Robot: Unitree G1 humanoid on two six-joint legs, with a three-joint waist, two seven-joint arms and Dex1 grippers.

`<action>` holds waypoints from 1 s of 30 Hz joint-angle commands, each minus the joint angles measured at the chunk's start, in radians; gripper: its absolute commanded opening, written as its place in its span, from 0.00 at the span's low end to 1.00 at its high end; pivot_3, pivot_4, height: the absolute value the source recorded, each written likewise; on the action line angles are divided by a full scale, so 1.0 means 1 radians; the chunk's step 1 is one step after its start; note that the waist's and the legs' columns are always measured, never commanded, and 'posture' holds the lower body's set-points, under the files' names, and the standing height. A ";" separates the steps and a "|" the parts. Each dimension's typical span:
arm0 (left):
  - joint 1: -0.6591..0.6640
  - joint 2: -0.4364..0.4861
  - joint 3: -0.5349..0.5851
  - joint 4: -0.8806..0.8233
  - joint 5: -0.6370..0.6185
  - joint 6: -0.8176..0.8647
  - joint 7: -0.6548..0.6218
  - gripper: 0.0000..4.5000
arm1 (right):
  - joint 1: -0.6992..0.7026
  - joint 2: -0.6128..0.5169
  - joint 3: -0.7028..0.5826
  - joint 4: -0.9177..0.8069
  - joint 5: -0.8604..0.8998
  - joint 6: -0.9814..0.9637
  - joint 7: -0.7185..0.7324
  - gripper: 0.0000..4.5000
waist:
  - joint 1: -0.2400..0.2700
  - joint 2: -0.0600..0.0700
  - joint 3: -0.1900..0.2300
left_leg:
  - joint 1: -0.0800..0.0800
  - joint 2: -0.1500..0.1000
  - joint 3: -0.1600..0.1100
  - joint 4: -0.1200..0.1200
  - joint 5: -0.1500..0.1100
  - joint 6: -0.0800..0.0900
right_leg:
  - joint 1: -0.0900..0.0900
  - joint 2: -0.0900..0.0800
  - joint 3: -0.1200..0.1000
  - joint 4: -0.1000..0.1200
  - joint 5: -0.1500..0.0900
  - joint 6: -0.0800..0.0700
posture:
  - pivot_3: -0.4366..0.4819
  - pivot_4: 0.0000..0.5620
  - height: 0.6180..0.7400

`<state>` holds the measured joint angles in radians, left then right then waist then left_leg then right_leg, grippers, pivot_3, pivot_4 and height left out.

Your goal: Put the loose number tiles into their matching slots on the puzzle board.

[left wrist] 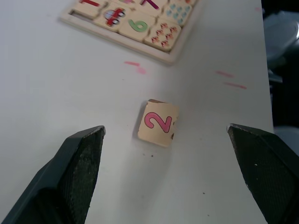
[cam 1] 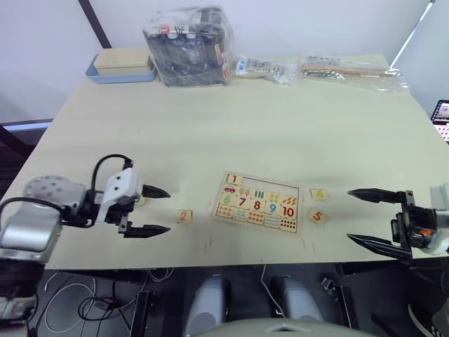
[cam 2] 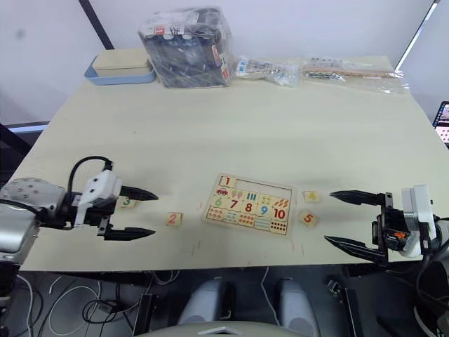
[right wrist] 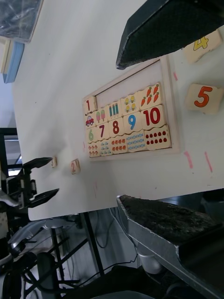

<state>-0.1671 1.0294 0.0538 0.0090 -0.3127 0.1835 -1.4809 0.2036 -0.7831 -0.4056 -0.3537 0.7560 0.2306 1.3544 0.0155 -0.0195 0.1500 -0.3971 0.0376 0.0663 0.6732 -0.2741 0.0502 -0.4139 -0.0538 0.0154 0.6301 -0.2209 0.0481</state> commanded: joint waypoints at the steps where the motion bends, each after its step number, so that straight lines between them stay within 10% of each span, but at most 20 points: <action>1: -0.058 -0.017 -0.050 0.058 0.050 -0.060 0.005 0.99 | 0.014 -0.007 -0.039 -0.039 0.024 -0.001 -0.010 1.00 | -0.001 0.000 0.000 | 0.000 0.000 0.000 0.000 0.000 0.000 | 0.000 0.000 0.000 0.000 0.000 0.000 | 0.48 0.27 1.00; 16: -0.129 -0.056 -0.154 0.138 0.131 -0.148 -0.006 0.99 | 0.063 0.003 -0.062 -0.062 0.021 -0.012 -0.037 1.00 | 0.000 -0.001 0.000 | 0.000 0.000 0.004 0.001 0.000 0.000 | 0.000 0.001 0.000 0.001 0.000 0.000 | 0.48 0.27 1.00; 22: -0.136 -0.072 -0.164 0.167 0.150 -0.181 0.000 0.50 | 0.087 0.008 -0.073 -0.066 0.018 -0.020 -0.037 1.00 | -0.001 -0.001 0.000 | 0.000 0.000 0.004 0.002 0.000 0.000 | 0.000 0.001 0.000 0.002 0.000 0.000 | 0.48 0.27 1.00; 30: -0.157 -0.074 -0.168 0.127 0.140 -0.138 -0.007 0.21 | 0.088 0.021 -0.060 -0.069 0.008 -0.030 -0.048 1.00 | 0.000 -0.001 0.000 | 0.001 0.000 0.004 0.003 0.000 0.000 | 0.000 0.001 0.001 0.004 0.000 0.001 | 0.48 0.27 1.00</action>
<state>-0.3108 0.9512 -0.1152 0.1672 -0.1608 0.0350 -1.4796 0.2913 -0.7654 -0.4470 -0.3922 0.7543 0.2159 1.3070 0.0152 -0.0203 0.1496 -0.3961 0.0379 0.0704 0.6763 -0.2739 0.0504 -0.4135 -0.0526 0.0162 0.6341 -0.2209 0.0486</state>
